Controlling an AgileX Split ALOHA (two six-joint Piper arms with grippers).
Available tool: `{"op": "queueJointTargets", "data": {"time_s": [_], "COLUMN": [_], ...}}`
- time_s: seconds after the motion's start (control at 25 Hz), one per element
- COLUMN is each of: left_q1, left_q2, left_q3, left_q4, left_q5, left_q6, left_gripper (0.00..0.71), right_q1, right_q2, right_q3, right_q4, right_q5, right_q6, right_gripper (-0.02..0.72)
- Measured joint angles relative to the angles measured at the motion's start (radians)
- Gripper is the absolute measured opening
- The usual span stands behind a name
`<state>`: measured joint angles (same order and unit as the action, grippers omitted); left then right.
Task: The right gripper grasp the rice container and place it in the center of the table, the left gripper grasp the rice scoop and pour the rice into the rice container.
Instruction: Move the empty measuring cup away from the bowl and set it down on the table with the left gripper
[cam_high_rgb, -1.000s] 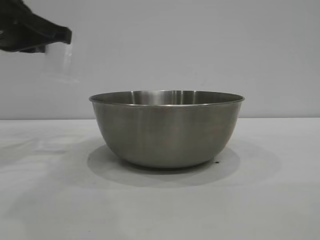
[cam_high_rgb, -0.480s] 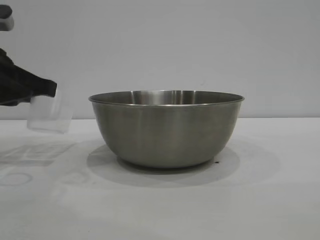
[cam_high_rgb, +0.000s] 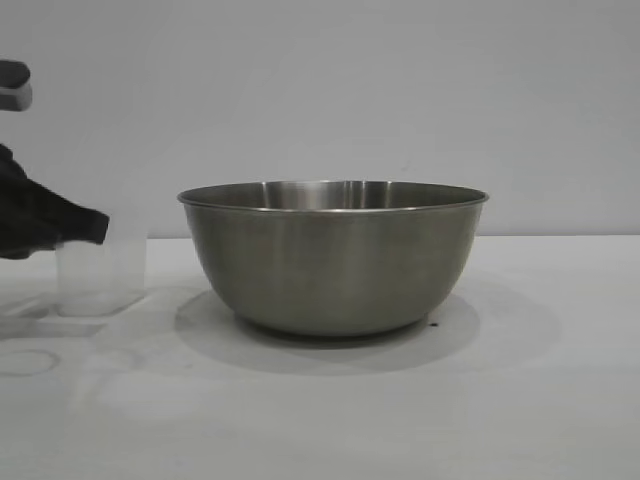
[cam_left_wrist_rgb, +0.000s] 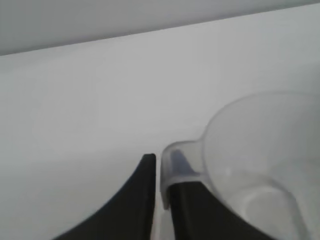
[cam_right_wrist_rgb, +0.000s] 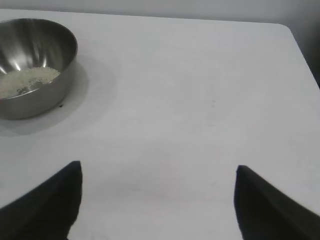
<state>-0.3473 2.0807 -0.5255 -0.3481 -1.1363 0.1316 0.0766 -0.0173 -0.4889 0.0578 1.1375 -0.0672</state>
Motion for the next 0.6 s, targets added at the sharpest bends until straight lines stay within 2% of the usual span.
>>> {"op": "queueJointTargets", "data": {"time_s": [0.12, 0.16, 0.4, 0.48, 0.6], "left_q1": [0.0, 0.0, 0.0, 0.0, 0.0], "left_q2": [-0.009, -0.02, -0.116, -0.178, -0.288], "left_q3": [0.042, 0.059, 0.157, 0.165, 0.171], "left_q4": [0.0, 0.0, 0.045, 0.061, 0.074], "left_q5": [0.0, 0.0, 0.0, 0.037, 0.16], "left_q6": [0.0, 0.0, 0.0, 0.002, 0.016], "left_gripper": [0.324, 0.365, 0.35, 0.35, 0.35], "right_q1": [0.0, 0.0, 0.0, 0.0, 0.0], "right_q2": [0.0, 0.0, 0.0, 0.0, 0.0], "right_q3": [0.0, 0.0, 0.0, 0.0, 0.0], "right_q4": [0.0, 0.0, 0.0, 0.0, 0.0], "right_q5": [0.0, 0.0, 0.0, 0.0, 0.0], "right_q6": [0.0, 0.0, 0.0, 0.0, 0.0], "right_gripper": [0.589, 0.589, 0.589, 0.589, 0.589]}}
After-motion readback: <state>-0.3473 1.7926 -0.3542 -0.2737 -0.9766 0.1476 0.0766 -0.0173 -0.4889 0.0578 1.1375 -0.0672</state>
